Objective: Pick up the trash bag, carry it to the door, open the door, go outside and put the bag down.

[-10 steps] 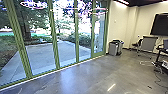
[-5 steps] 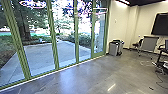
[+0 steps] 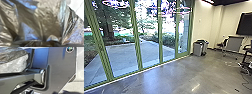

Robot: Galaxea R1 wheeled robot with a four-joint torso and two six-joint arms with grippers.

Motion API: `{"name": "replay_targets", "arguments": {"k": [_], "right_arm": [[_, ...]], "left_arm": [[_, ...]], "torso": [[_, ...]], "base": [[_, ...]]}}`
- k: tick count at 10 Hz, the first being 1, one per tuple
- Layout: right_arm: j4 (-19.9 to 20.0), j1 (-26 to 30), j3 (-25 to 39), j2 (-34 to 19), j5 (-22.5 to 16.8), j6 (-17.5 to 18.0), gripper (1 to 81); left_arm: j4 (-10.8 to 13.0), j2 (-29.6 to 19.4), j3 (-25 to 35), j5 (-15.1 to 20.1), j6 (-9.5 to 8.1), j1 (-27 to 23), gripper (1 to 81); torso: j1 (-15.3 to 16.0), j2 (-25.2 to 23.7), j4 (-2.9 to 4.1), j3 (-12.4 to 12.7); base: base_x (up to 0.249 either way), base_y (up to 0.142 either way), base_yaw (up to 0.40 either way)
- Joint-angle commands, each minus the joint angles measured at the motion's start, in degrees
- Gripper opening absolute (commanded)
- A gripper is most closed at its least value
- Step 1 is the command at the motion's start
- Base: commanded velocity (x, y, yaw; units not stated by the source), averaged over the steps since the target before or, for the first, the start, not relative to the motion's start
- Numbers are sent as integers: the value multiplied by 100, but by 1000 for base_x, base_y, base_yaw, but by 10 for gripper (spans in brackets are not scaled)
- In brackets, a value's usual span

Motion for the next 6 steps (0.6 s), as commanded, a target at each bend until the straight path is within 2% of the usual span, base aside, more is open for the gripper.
{"name": "replay_targets", "arguments": {"k": [1,6], "right_arm": [[-8,324,-3,-13,-353,-13,811],[-8,333,-3,-13,-353,-13,811]], "left_arm": [[-9,-30,7,455,60,-360,10],[-9,-30,7,455,60,-360,10]], "torso": [[0,0,0,0],[0,0,0,0]], "base": [[115,0,0],[117,0,0]]}}
